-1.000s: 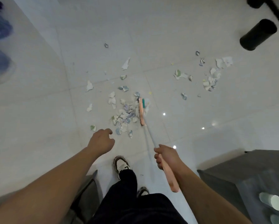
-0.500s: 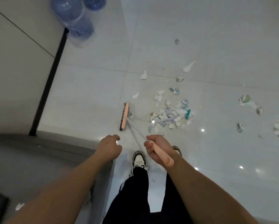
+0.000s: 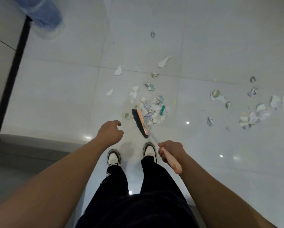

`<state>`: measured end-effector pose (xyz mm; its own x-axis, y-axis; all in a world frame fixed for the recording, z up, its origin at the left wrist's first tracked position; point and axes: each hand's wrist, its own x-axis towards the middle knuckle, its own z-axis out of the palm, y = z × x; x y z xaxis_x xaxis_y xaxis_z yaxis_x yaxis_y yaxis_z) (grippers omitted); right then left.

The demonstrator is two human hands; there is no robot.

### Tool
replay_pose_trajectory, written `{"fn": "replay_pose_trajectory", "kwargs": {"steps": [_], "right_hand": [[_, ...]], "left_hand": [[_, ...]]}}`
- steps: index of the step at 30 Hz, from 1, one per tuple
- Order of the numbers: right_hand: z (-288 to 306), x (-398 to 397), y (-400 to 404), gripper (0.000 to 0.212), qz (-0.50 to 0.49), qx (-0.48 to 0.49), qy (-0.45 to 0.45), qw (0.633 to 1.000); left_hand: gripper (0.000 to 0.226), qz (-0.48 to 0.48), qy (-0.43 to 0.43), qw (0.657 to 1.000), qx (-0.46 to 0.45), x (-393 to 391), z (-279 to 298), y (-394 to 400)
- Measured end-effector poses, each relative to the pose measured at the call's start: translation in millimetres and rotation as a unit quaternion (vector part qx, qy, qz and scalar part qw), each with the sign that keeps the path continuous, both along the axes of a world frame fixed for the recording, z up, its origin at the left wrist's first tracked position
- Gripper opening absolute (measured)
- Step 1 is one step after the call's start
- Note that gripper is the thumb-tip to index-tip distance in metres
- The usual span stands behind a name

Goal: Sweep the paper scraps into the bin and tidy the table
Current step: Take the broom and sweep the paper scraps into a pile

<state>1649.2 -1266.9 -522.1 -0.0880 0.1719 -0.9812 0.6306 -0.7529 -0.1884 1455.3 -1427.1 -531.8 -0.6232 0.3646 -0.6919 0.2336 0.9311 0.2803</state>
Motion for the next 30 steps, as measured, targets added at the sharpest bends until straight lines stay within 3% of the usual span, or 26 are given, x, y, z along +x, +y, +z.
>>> {"fn": "replay_pose_trajectory", "kwargs": {"steps": [6, 9, 18, 23, 26, 30], "right_hand": [[5, 13, 25, 0.020, -0.002, 0.097, -0.022, 0.995], [12, 14, 37, 0.011, -0.003, 0.121, -0.018, 0.992], [32, -47, 31, 0.009, -0.036, -0.055, 0.106, 0.992], [5, -78, 15, 0.007, -0.038, -0.154, 0.095, 0.983], [-6, -73, 14, 0.002, -0.013, -0.094, 0.053, 0.994], [0, -72, 6, 0.008, -0.082, 0.010, 0.022, 0.996]], "left_hand": [[0.046, -0.046, 0.021, 0.998, 0.028, -1, 13, 58], [0.046, -0.049, 0.030, 0.998, 0.019, -5, 16, 65], [0.045, -0.017, 0.044, 0.999, -0.010, -6, 25, 48], [0.046, 0.002, 0.044, 0.999, -0.022, -11, 27, 21], [0.045, 0.012, 0.040, 0.998, -0.036, -14, 23, 8], [0.045, 0.026, 0.039, 0.998, -0.039, -23, 18, 2]]}}
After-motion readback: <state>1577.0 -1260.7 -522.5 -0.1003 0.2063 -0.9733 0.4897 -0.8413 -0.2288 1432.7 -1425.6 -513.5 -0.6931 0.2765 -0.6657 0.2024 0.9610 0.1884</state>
